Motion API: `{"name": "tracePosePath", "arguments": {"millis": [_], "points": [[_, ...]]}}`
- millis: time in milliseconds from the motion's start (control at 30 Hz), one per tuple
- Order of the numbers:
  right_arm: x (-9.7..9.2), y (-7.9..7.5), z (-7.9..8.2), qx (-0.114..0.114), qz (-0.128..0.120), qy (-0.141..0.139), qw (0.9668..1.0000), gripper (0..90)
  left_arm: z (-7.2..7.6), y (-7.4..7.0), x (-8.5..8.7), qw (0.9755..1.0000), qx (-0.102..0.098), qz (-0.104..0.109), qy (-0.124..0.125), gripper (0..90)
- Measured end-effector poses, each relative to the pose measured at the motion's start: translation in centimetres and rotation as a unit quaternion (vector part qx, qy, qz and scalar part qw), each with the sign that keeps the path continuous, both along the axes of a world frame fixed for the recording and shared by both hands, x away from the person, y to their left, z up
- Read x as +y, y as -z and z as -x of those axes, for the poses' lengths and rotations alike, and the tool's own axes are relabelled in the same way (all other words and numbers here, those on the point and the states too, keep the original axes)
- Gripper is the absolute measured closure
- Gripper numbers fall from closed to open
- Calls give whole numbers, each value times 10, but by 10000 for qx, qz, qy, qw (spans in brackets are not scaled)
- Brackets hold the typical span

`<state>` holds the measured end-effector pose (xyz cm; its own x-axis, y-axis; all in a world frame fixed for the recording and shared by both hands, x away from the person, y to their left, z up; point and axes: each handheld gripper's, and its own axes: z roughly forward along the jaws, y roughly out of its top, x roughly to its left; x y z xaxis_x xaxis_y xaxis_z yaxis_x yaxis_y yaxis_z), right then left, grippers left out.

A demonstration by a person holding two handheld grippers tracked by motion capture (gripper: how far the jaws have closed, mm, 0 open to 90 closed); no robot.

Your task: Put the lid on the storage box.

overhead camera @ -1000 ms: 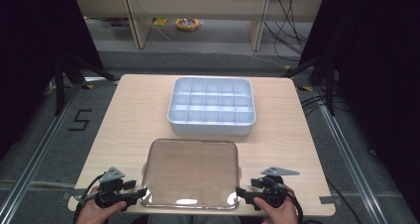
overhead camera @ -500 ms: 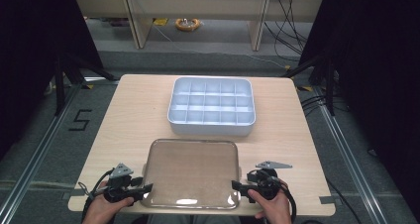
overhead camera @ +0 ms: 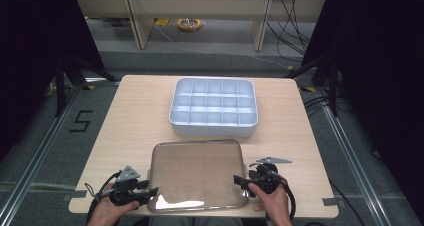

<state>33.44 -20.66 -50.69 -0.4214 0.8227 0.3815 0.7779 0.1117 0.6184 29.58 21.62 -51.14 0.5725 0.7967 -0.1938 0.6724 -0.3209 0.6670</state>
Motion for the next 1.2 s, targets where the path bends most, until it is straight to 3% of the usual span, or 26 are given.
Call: {"name": "tracePosePath", "arguments": {"millis": [33,200,300,500,567,633,667,700,733,767,833,867,900,967,1000,1033,1067,1100,1200], "points": [[2,1,-1,88,-198,125,9997,280,0,0,0,10000,0,-26,32,508],[1,2,-2,43,-316,302,9990,294,0,0,0,10000,-23,-23,34,508],[-1,3,-6,1,-262,300,9992,294,0,0,0,10000,-33,-30,8,508],[-1,5,-14,103,-581,448,9973,267,0,0,0,10000,-43,-30,26,508],[-1,4,-11,288,-822,602,9944,247,0,0,0,10000,-46,-44,13,508],[-2,6,-10,301,-944,739,9923,250,0,0,0,10000,-16,-45,37,508],[-3,6,-8,379,-1081,826,9900,259,0,0,0,10000,-32,-38,34,508],[3,-7,-1,1519,-1666,1349,9649,274,0,0,0,10000,-35,-37,36,507],[-5,5,-5,668,-1527,1020,9807,306,0,0,0,10000,-24,-4,11,507],[-6,6,-4,777,-1641,1004,9782,372,0,1,0,10000,-14,78,-45,505],[-6,13,-5,513,-1565,910,9821,411,-1,0,1,10000,13,28,40,506],[-4,8,-1,825,-1720,953,9770,441,0,0,1,10000,37,77,3,506],[-5,13,-3,488,-1590,737,9833,491,-1,1,1,9999,13,91,-91,504],[-2,12,0,501,-1661,761,9819,507,-1,1,2,9999,38,101,-35,503],[2,5,5,590,-1623,791,9818,577,-1,1,2,9997,40,228,-70,501],[2,5,5,590,-1623,791,9818,577,-1,1,2,9996,72,258,-70,501],[-2,6,5,271,-1473,599,9869,595,-1,1,2,9997,53,223,-91,500],[-3,7,5,153,-1528,557,9866,605,-1,0,3,9997,68,221,-76,499],[-7,2,13,82,-1654,334,9856,631,-1,1,4,9995,108,282,-47,462]]}}
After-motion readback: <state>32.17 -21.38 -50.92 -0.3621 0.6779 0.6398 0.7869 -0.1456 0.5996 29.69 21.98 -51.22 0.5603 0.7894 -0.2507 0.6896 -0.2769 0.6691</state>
